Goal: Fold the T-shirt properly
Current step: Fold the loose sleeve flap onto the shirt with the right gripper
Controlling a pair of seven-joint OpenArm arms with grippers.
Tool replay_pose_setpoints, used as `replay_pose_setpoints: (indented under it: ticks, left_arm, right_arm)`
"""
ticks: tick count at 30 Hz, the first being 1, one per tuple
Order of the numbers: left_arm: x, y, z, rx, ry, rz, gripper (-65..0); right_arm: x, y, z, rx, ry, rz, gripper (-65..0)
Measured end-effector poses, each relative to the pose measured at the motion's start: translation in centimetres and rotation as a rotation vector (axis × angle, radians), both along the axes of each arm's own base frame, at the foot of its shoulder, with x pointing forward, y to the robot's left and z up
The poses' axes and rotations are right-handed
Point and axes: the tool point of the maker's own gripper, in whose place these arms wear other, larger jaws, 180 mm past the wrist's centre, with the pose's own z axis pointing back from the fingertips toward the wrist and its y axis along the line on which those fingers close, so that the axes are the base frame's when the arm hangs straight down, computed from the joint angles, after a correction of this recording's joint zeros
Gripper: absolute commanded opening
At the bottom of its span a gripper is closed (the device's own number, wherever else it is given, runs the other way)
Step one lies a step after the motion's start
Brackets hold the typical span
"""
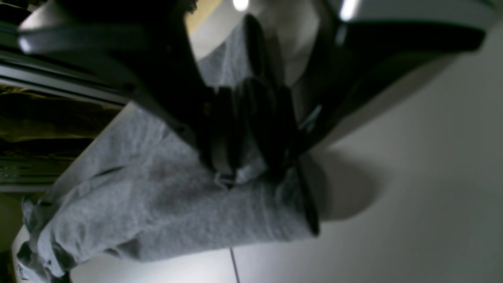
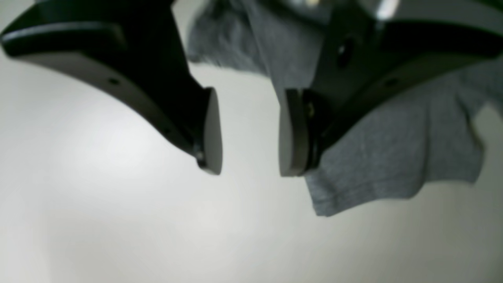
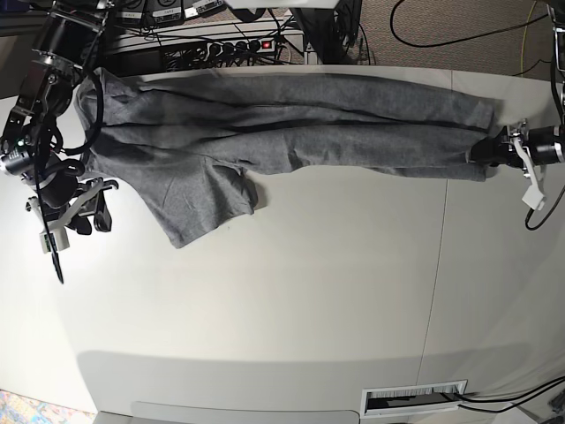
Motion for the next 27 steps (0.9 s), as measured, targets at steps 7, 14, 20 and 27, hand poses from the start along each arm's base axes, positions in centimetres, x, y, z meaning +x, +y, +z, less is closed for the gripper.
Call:
replay_pose_setpoints:
  ticks: [7,14,20,27]
  left_arm:
    - [0.0,0.0,0.0,0.003,-0.001,0.000,-45.0]
    - [0.0,0.0,0.0,0.002,-0.002,0.000,-45.0]
    - [0.0,0.0,0.0,0.002,-0.002,-0.001,-45.0]
    - [0.0,0.0,0.0,0.002,-0.002,-0.001,-45.0]
  right_arm:
    - [2.0,1.7,-4.1,0.049,0.073,0.035,-39.9]
    - [4.2,6.1,-6.2,-0.087,0.133,0.201,-39.9]
    - [4.9,6.4,-7.9,-0.154,0.192,0.236,-39.9]
    - [4.0,5.5,-10.5,-0.122,0.262,0.208,-41.5]
